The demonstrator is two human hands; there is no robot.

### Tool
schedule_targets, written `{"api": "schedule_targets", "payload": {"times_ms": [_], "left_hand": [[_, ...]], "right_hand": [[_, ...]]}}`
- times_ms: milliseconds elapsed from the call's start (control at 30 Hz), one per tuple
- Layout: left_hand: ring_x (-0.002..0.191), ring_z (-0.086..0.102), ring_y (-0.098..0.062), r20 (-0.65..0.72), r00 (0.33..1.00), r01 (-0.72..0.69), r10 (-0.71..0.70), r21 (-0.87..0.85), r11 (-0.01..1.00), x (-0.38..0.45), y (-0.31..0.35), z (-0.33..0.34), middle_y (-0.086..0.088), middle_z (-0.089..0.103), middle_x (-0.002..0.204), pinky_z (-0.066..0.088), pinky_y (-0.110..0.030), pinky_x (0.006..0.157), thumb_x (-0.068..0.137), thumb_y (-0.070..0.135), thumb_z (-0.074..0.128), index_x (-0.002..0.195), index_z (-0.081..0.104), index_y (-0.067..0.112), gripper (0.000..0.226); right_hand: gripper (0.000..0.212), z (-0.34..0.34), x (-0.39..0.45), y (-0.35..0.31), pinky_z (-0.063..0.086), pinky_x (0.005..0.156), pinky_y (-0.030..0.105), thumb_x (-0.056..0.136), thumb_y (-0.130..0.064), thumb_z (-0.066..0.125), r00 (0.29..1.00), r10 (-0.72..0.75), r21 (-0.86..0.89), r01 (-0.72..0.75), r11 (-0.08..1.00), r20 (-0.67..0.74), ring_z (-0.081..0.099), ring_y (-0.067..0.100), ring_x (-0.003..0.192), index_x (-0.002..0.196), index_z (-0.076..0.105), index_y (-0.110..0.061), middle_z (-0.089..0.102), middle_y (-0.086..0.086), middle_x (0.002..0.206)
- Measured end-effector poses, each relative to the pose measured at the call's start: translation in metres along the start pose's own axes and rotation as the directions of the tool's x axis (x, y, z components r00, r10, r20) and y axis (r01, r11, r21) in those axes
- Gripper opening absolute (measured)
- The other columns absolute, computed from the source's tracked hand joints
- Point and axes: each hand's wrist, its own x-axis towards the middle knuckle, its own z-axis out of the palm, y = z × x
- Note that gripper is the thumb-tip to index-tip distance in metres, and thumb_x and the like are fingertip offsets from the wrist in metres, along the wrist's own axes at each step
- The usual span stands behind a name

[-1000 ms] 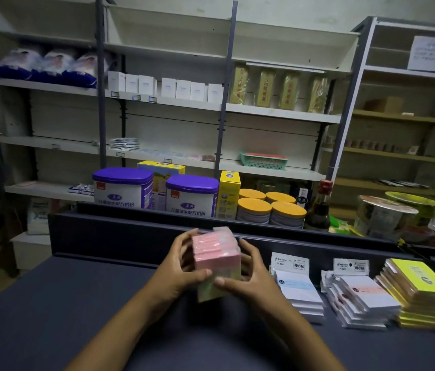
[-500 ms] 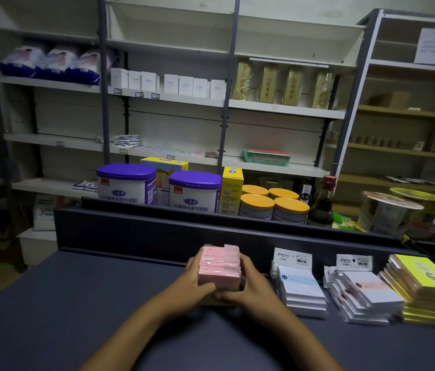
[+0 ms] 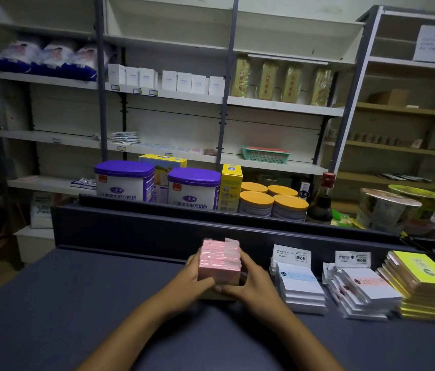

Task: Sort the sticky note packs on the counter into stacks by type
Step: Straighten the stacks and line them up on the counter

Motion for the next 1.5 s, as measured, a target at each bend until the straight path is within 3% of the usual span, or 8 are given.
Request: {"api": "schedule_targets", "payload": {"times_ms": [133, 267, 667, 967, 1033, 1200, 1333, 1500], "left_hand": [[0.129, 0.041, 0.002, -0.059, 0.998, 0.004, -0.007, -0.052, 0.999, 0.004, -0.001, 0.0, 0.01, 0.035, 0.148, 0.035, 0.001, 0.09, 0.075, 0.031, 0.053, 0.145, 0.027, 0.038, 0.074], [0.129, 0.038, 0.004, 0.033, 0.999, 0.007, -0.007, 0.003, 1.0, 0.002, -0.01, 0.001, 0.013, 0.033, 0.144, 0.03, -0.011, 0.101, 0.078, 0.03, 0.052, 0.127, 0.028, 0.056, 0.061], [0.12, 0.041, 0.014, -0.01, 1.0, 0.012, -0.012, 0.037, 0.999, 0.008, -0.018, 0.002, 0.012, 0.039, 0.137, 0.032, 0.003, 0.089, 0.087, 0.022, 0.054, 0.138, 0.034, 0.043, 0.058], [0.126, 0.042, 0.003, 0.02, 0.999, 0.038, -0.038, 0.024, 0.999, 0.007, -0.015, 0.003, 0.007, 0.037, 0.141, 0.031, -0.007, 0.097, 0.09, 0.024, 0.049, 0.138, 0.035, 0.039, 0.053], [0.13, 0.043, 0.0, 0.042, 0.998, 0.051, -0.051, 0.003, 0.999, 0.006, -0.009, -0.002, 0.008, 0.04, 0.143, 0.033, -0.011, 0.101, 0.08, 0.029, 0.054, 0.136, 0.034, 0.042, 0.06], [0.134, 0.042, -0.004, 0.064, 0.997, 0.036, -0.031, -0.074, 0.997, 0.006, -0.001, -0.029, 0.013, 0.035, 0.148, 0.038, -0.02, 0.108, 0.065, 0.033, 0.08, 0.154, 0.01, 0.032, 0.113], [0.127, 0.051, 0.0, 0.098, 0.993, -0.067, 0.068, -0.011, 0.998, 0.0, 0.004, -0.041, 0.02, 0.051, 0.138, 0.048, -0.021, 0.101, 0.063, 0.036, 0.087, 0.142, 0.035, 0.047, 0.096], [0.112, 0.062, -0.006, -0.05, 0.994, -0.093, 0.093, -0.007, 0.996, -0.001, 0.009, -0.037, 0.012, 0.064, 0.12, 0.054, -0.023, 0.089, 0.056, 0.041, 0.089, 0.127, 0.053, 0.037, 0.08]], "right_hand": [[0.082, -0.003, 0.004, 0.002, 0.05, 0.09, 0.015, 0.073, -0.008, 0.087, 0.999, -0.002, 0.017, 0.003, 1.0, -0.045, 0.064, 0.004, 0.116, 0.143, 0.048, -0.025, 0.069, -0.012, 0.126], [0.083, 0.002, -0.001, 0.006, 0.048, 0.091, 0.013, 0.072, -0.006, 0.087, 1.0, 0.02, -0.002, -0.02, 1.0, -0.013, 0.063, 0.0, 0.116, 0.143, 0.047, -0.017, 0.068, -0.012, 0.126], [0.087, 0.0, 0.0, 0.003, 0.046, 0.09, 0.009, 0.07, -0.009, 0.09, 0.999, 0.025, -0.012, -0.025, 1.0, -0.031, 0.06, -0.007, 0.115, 0.143, 0.045, -0.017, 0.065, -0.012, 0.128], [0.089, 0.0, 0.001, 0.007, 0.051, 0.102, 0.032, 0.065, -0.018, 0.093, 0.996, 0.069, -0.062, -0.072, 0.995, -0.056, 0.062, 0.003, 0.118, 0.141, 0.046, -0.02, 0.066, -0.009, 0.127], [0.089, -0.002, 0.002, 0.002, 0.052, 0.101, 0.032, 0.061, -0.02, 0.095, 0.994, 0.072, -0.06, -0.077, 0.995, -0.077, 0.062, 0.003, 0.116, 0.137, 0.049, -0.022, 0.067, -0.009, 0.125], [0.088, -0.009, 0.0, -0.015, 0.047, 0.085, 0.006, 0.054, -0.026, 0.099, 0.997, 0.056, -0.059, -0.059, 0.997, -0.055, 0.06, -0.009, 0.109, 0.128, 0.051, -0.031, 0.067, -0.018, 0.118], [0.088, -0.013, -0.006, -0.031, 0.047, 0.084, 0.006, 0.057, -0.028, 0.096, 0.999, 0.025, -0.093, -0.023, 0.995, 0.023, 0.056, -0.01, 0.113, 0.13, 0.048, -0.039, 0.061, -0.027, 0.121], [0.093, -0.011, -0.01, -0.036, 0.049, 0.094, 0.016, 0.066, -0.026, 0.093, 0.998, 0.043, -0.05, -0.041, 0.998, 0.048, 0.051, -0.006, 0.124, 0.142, 0.041, -0.039, 0.054, -0.023, 0.135]]}}
